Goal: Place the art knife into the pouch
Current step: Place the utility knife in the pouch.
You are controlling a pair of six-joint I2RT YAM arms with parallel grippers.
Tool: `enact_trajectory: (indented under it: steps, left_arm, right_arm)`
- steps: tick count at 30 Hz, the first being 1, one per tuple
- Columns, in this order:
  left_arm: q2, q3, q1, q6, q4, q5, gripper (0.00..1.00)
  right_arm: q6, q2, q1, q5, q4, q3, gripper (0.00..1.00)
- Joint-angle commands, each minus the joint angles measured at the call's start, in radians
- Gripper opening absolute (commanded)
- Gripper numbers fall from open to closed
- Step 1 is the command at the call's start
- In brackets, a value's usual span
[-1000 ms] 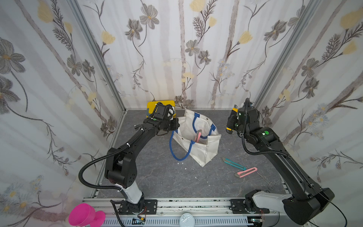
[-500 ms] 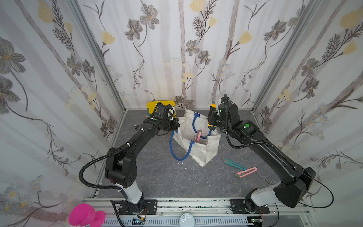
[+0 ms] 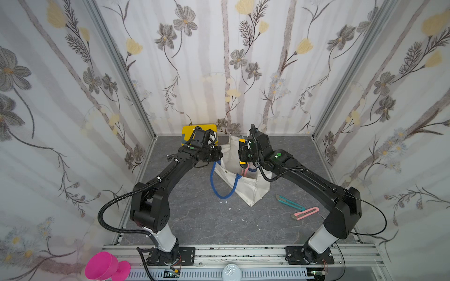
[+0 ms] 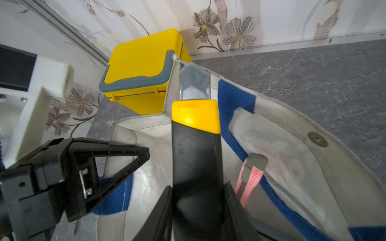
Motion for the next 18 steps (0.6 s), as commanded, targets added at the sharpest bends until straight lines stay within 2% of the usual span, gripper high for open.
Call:
enact_trajectory:
  steps: [1,3,5,8,12,18]
  left_arm:
    - [-0.002,-0.004,0.002,-0.005,0.008,-0.003,0.00]
    - [-0.006,-0.004,0.002,-0.005,0.008,-0.003,0.00]
    - [-0.008,-0.004,0.002,-0.005,0.008,-0.003,0.00]
    - [-0.011,-0.004,0.002,-0.003,0.008,-0.003,0.00]
    - [-0.016,-0.004,0.002,-0.003,0.009,-0.007,0.00]
    - [-0.014,-0.004,0.002,-0.003,0.012,-0.019,0.00]
  right_arm:
    - [-0.011,0.011,0.001,-0.020,-0.009,-0.001,0.46]
    - [-0.010,0.004,0.001,-0.017,-0.017,-0.002,0.57]
    - [-0.012,-0.012,0.001,-0.007,-0.018,-0.007,0.78]
    - [-0.014,-0.049,-0.003,0.031,-0.016,-0.019,1.00]
    - [-0.020,-0.131,-0.027,0.081,-0.019,-0.054,1.00]
    - [-0.006,-0.288,-0.120,0.118,-0.018,-0.181,1.00]
